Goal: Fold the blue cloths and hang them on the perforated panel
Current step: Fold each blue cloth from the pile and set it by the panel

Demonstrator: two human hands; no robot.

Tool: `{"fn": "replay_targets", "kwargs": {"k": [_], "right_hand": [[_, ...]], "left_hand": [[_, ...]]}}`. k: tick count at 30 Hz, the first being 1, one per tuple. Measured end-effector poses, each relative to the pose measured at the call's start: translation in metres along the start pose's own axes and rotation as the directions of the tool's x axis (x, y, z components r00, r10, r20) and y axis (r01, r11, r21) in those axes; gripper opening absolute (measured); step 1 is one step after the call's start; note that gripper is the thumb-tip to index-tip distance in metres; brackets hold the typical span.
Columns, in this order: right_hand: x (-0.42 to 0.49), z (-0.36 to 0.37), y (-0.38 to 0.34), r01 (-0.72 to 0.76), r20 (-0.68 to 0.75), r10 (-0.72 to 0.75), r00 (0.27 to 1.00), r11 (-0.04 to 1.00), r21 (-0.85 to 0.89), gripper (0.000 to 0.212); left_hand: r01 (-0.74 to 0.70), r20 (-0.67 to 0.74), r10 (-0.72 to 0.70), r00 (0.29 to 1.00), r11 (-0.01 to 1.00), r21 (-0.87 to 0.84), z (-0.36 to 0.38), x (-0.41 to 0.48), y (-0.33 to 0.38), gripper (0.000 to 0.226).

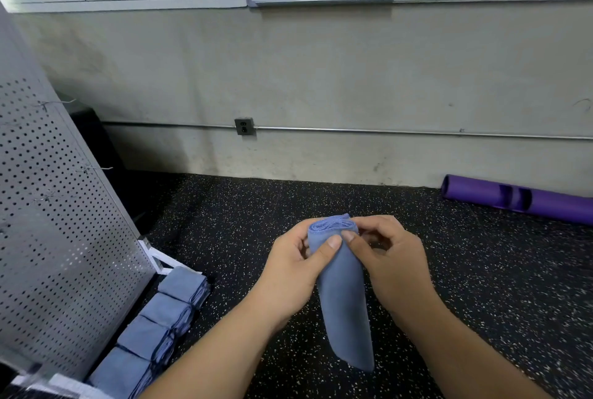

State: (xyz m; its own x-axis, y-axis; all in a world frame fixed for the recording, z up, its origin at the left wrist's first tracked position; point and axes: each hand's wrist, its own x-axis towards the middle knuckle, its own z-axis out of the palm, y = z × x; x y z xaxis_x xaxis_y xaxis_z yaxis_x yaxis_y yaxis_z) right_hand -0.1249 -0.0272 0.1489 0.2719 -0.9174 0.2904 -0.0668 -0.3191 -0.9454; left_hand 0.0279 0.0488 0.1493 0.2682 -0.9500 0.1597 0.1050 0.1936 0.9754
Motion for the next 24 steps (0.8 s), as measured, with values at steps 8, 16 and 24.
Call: {"fn": "replay_targets", "kwargs": {"k": [8,16,24], "right_hand": [[0.006,-0.008,-0.005,-0.165,0.224,0.126,0.966,0.973,0.164,0.036],[0.01,-0.01,-0.008,-0.138,0.19,0.085,0.978,0.947,0.289,0.019],[0.013,-0.012,-0.008,-0.194,0.066,0.183,0.981,0.911,0.364,0.02]], "left_hand": [[0.07,0.028,-0.069,0.997,0.997,-0.019,-0.003,0.002,0.004,0.028],[0.073,-0.062,-0.08,0.995,0.992,-0.106,-0.002,0.006,0.001,0.028],[0.17,0.029,-0.169,0.985,0.983,-0.066,-0.002,0.002,-0.01,0.032]]}}
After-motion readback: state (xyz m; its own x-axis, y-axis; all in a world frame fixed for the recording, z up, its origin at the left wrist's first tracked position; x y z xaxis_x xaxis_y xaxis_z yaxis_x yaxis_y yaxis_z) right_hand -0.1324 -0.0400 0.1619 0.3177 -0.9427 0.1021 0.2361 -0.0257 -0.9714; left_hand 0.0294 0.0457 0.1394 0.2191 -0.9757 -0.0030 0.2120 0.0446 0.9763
